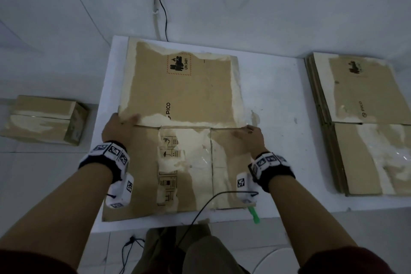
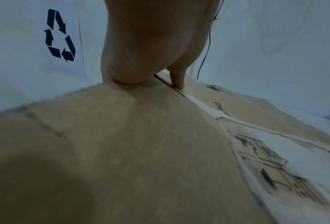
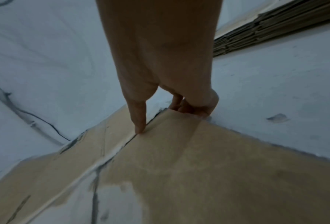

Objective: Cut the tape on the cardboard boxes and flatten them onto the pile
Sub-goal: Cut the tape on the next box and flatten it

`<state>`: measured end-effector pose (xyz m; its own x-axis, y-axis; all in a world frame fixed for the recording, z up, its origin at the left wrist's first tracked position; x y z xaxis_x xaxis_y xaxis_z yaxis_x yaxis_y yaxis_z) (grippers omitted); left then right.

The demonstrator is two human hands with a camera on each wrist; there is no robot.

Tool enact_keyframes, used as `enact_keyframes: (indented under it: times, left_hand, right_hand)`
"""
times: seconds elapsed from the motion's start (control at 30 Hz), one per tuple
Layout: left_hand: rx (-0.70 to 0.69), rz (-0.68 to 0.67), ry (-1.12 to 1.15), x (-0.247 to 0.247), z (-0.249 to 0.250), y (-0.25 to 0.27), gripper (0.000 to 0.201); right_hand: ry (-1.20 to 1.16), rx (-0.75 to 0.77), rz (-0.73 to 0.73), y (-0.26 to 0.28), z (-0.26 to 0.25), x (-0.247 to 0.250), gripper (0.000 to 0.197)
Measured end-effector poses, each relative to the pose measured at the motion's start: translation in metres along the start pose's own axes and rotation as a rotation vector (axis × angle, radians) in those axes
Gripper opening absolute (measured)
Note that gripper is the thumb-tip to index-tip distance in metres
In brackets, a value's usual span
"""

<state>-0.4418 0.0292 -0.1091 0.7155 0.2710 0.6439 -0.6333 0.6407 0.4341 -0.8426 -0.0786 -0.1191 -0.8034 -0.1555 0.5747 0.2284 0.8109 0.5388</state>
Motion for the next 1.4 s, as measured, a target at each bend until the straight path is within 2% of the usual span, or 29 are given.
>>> enact_keyframes:
  times: [0.07, 0.13, 0.23, 0.33, 0.4, 0.53, 0.63, 0.83, 0.9, 1.0, 1.07, 1.13, 1.17, 1.23, 1.3, 1.37, 1.4]
  left_hand:
    - [-0.081, 0.037, 0.086, 0.003, 0.008, 0.001, 0.05]
    - [-0.117, 0.053, 0.13, 0.006, 0.016, 0.004, 0.037]
    - [-0.119, 0.073, 0.209, 0.01, 0.028, 0.007, 0.033]
    - [-0.136, 0.1, 0.263, 0.018, 0.04, 0.012, 0.035]
    - [-0.143, 0.094, 0.315, 0.023, 0.047, 0.013, 0.036]
    - [-0.171, 0.011, 0.33, 0.032, 0.067, 0.018, 0.034]
    - [-0.205, -0.053, 0.338, 0.042, 0.085, 0.02, 0.03]
    - [-0.22, -0.077, 0.399, 0.054, 0.101, 0.021, 0.036]
    - [-0.223, -0.073, 0.366, 0.047, 0.095, 0.025, 0.038]
    - [-0.217, -0.044, 0.34, 0.039, 0.08, 0.029, 0.038]
    - [-0.195, -0.026, 0.331, 0.035, 0.069, 0.029, 0.038]
    - [-0.169, 0.0, 0.315, 0.033, 0.059, 0.029, 0.037]
    - [-0.16, 0.016, 0.305, 0.032, 0.055, 0.029, 0.035]
    - [-0.153, 0.045, 0.273, 0.03, 0.05, 0.03, 0.034]
    - [-0.142, 0.085, 0.233, 0.028, 0.046, 0.034, 0.034]
    - [-0.123, 0.115, 0.235, 0.025, 0.042, 0.037, 0.033]
    - [-0.114, 0.123, 0.25, 0.024, 0.04, 0.038, 0.033]
  right_hand:
    - [-0.05, 0.058, -0.093, -0.002, -0.015, 0.002, 0.042]
    - [-0.057, 0.134, -0.112, -0.004, -0.028, 0.005, 0.029]
    - [-0.102, 0.201, -0.123, 0.0, -0.043, 0.009, 0.032]
    - [-0.129, 0.256, -0.103, 0.003, -0.054, 0.015, 0.021]
    - [-0.154, 0.275, -0.059, 0.002, -0.058, 0.021, 0.026]
    - [-0.194, 0.279, -0.019, 0.008, -0.065, 0.035, 0.032]
    - [-0.176, 0.299, 0.004, 0.007, -0.068, 0.045, 0.027]
    - [-0.11, 0.319, 0.037, 0.014, -0.078, 0.049, 0.033]
    - [-0.082, 0.302, -0.011, 0.014, -0.076, 0.042, 0.033]
    - [-0.099, 0.275, -0.05, 0.018, -0.069, 0.034, 0.017]
    - [-0.09, 0.242, -0.057, 0.02, -0.056, 0.033, 0.032]
    - [-0.062, 0.223, -0.075, 0.025, -0.046, 0.034, 0.026]
    - [-0.056, 0.197, -0.116, 0.028, -0.042, 0.033, 0.023]
    - [-0.071, 0.056, -0.289, 0.039, -0.031, 0.028, 0.019]
    - [0.032, -0.101, -0.413, 0.045, -0.009, 0.026, 0.029]
    - [0.211, -0.207, -0.432, 0.038, 0.021, 0.033, 0.057]
    - [0.297, -0.245, -0.442, 0.036, 0.035, 0.038, 0.058]
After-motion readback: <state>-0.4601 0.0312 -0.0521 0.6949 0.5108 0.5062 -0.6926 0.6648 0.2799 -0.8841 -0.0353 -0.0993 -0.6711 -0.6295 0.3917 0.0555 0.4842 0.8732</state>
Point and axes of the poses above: each hand's wrist, its own y-axis away from the middle knuckle, its own x-axis out of the back of the hand, z = x × y, the point moved 5 cm from there along -y, towards the middle knuckle, and after that the axes turned 2 degrees about -x, right-handed, at the moved point
